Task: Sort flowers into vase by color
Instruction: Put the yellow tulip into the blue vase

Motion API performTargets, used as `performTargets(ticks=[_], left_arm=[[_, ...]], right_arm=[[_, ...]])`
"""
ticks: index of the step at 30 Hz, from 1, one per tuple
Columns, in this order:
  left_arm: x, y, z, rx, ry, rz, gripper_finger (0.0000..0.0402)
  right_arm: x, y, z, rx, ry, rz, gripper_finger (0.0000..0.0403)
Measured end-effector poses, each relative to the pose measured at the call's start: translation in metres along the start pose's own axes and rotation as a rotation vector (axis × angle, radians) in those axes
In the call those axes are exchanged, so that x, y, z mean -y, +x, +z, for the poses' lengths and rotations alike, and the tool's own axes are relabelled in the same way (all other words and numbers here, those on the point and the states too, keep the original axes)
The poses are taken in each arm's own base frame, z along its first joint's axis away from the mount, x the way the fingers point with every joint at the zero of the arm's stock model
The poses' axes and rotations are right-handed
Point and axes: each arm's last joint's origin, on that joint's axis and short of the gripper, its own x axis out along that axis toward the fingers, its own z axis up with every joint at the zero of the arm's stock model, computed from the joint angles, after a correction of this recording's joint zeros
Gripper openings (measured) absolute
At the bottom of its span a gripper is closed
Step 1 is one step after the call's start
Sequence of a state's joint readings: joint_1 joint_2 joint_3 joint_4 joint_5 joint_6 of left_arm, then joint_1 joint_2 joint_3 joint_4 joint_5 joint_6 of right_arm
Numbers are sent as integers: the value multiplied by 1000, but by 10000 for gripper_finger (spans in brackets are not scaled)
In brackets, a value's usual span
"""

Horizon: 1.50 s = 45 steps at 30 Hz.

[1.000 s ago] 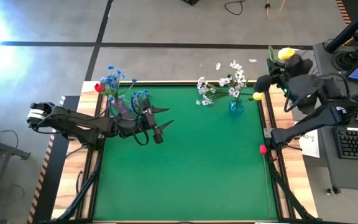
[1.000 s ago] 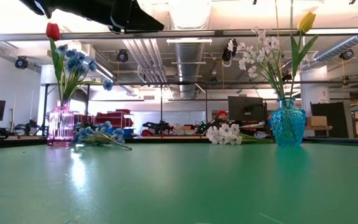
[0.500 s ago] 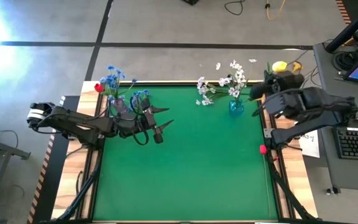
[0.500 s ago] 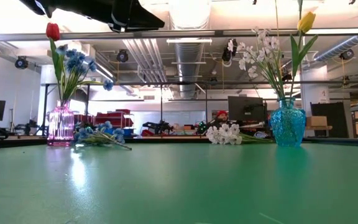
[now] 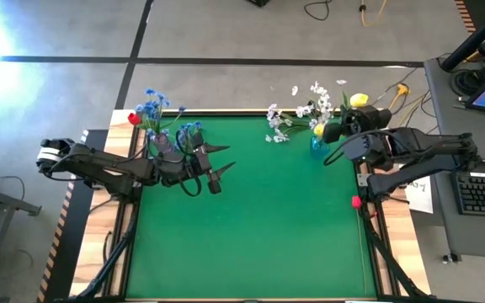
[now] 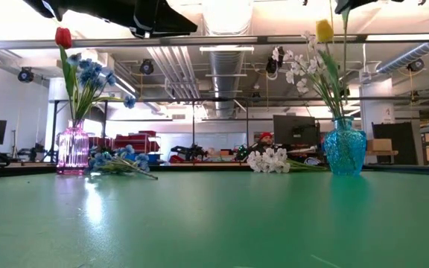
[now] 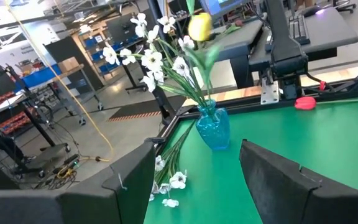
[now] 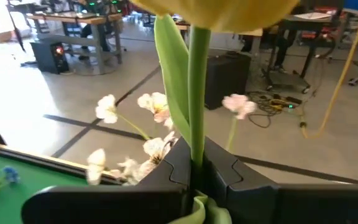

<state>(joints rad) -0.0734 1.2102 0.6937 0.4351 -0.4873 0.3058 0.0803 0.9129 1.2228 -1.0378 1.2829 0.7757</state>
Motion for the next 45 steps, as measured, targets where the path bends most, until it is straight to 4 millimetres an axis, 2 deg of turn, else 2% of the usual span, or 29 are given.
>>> performTargets(ticks=[5,21,31,45], left_arm=[[0,0,0,0,0,0,221],[0,0,0,-2,1,1,221],[-1,0,0,-3,1,3,221],[-1,1,-1,-6,10,4,221]], right_arm=[[2,5,-2,-1,-1,-37,11],[0,17,-28,15,45,-118,11],[0,19,-34,42,106,-141,11],[-2,20,-36,39,90,-144,19]])
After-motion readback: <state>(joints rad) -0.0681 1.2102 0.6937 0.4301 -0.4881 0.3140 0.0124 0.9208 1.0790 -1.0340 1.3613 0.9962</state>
